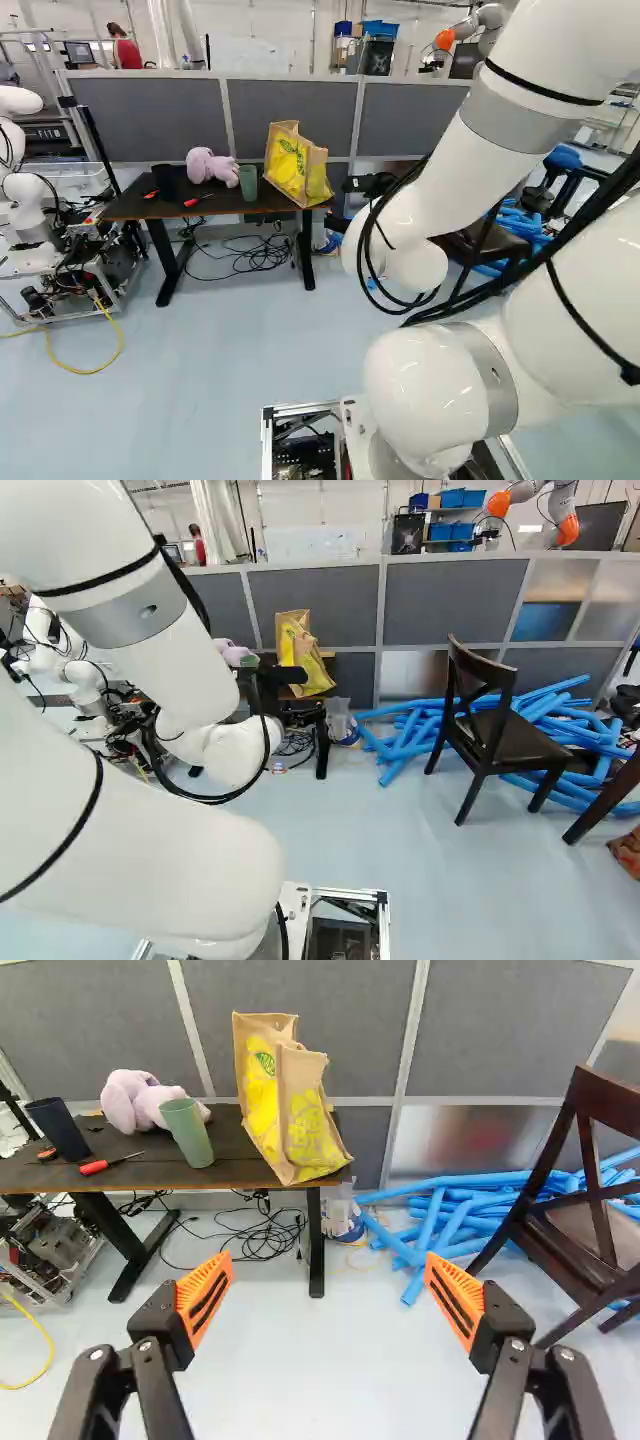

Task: Pick up the bag on the ground and place it on the table

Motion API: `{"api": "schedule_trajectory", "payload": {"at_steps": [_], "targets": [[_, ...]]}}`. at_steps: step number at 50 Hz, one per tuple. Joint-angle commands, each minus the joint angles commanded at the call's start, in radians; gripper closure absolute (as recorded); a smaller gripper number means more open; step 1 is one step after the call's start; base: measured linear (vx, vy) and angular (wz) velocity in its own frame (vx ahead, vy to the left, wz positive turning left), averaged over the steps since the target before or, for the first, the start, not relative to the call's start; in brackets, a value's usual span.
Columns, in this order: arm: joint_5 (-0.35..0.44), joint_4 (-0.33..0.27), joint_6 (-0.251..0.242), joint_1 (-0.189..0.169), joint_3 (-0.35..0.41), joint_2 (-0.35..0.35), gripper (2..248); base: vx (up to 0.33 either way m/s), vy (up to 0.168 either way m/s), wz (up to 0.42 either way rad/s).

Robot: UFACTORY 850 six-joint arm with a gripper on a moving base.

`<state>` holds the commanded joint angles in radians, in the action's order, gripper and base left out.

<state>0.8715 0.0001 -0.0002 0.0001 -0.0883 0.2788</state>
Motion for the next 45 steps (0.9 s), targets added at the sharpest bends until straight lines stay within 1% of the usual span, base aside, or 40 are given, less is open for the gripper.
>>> {"api": "schedule_trajectory", "payload": {"at_steps": [45], "targets": [[0.001,0.000,0.000,0.000,0.001,0.000,3,0.000,0.000,0.000]]}}
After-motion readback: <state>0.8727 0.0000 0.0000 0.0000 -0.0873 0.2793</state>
